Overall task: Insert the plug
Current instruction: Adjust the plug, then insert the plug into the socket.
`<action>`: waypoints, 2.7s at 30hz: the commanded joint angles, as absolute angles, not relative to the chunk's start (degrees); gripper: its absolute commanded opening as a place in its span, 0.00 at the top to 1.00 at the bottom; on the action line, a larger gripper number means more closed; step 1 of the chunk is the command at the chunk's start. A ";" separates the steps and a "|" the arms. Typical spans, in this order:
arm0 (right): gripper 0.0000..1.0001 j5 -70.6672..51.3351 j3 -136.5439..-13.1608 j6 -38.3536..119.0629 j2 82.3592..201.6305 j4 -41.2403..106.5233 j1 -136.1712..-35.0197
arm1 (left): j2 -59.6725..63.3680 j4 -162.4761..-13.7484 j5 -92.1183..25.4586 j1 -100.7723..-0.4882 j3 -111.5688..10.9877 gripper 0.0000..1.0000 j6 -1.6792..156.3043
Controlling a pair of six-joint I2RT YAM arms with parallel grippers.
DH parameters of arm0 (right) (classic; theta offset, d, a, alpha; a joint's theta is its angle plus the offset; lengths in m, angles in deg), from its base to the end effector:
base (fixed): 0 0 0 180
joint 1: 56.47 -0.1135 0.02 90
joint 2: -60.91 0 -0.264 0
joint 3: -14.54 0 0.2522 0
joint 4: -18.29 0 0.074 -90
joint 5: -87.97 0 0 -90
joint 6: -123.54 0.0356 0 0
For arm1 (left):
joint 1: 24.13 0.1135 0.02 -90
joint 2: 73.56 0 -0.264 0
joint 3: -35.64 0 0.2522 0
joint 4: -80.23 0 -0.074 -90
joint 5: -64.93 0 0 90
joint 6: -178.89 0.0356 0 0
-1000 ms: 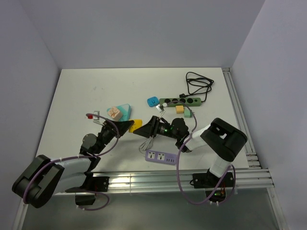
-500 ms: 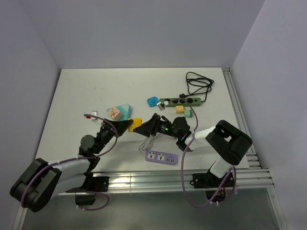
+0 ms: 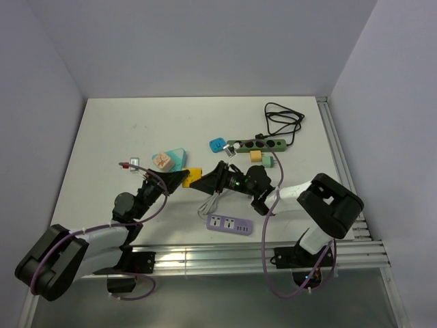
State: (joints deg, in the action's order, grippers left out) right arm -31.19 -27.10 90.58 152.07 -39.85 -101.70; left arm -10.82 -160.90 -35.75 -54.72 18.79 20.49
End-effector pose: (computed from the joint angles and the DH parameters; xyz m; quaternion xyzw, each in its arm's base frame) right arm 0.1940 0.2202 0.2014 -0.1249 0.6473 0.6744 0.3327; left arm 0.1514 -0.0972 0.1957 -0.1259 0.5958 -0.6383 0.4709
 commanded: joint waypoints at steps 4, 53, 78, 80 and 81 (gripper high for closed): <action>0.99 -29.54 -29.10 86.89 147.40 -39.41 -101.91 | -10.98 -166.17 -36.32 -55.07 16.87 0.77 21.65; 1.00 15.02 -83.58 55.69 152.49 66.14 -90.93 | -24.34 -134.97 -40.54 -47.33 10.72 0.01 32.46; 1.00 8.26 -91.94 48.22 168.66 66.41 -82.75 | -36.29 -118.53 -37.99 -47.33 10.37 0.00 36.95; 1.00 8.43 -93.16 48.22 170.15 66.59 -82.66 | -36.03 -118.44 -37.99 -47.33 10.36 0.01 37.12; 1.00 8.43 -93.70 48.22 170.68 67.11 -82.57 | -35.94 -118.61 -37.99 -47.33 10.36 0.00 37.12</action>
